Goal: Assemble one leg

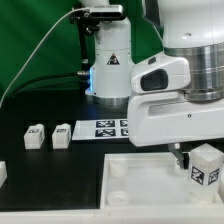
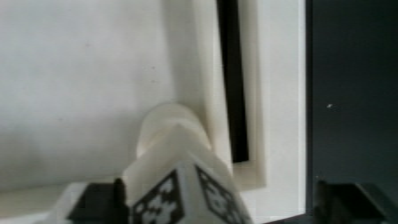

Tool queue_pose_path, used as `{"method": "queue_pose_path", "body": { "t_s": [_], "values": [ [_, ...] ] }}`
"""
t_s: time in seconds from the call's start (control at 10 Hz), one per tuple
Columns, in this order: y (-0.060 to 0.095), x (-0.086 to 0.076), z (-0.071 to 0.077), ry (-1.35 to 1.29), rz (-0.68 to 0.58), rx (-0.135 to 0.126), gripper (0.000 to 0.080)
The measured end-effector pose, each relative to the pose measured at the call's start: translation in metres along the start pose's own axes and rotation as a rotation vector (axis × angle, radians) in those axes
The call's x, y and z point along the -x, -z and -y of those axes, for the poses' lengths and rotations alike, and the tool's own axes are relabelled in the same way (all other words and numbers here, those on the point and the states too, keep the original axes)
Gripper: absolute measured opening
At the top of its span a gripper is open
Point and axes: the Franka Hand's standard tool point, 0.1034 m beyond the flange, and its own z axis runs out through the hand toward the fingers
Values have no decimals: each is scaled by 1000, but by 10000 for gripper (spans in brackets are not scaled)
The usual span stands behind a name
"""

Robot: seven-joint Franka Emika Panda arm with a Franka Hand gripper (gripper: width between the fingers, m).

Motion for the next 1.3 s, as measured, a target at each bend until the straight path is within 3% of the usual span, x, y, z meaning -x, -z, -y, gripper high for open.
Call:
{"method": "queue_pose_path", "body": {
  "t_s": [0.1, 0.2, 0.3, 0.4, 0.5, 1.3],
  "values": [
    [-1, 1, 0, 0, 2, 0, 383],
    [-1, 2, 0, 0, 6, 1, 202],
    [-1, 2, 0, 1, 8, 1, 77],
    [-2, 3, 0, 1, 13, 1, 77],
    [-1, 4, 0, 0, 15, 1, 22],
    [-5, 13, -2, 77, 53, 7, 22]
  ]
}}
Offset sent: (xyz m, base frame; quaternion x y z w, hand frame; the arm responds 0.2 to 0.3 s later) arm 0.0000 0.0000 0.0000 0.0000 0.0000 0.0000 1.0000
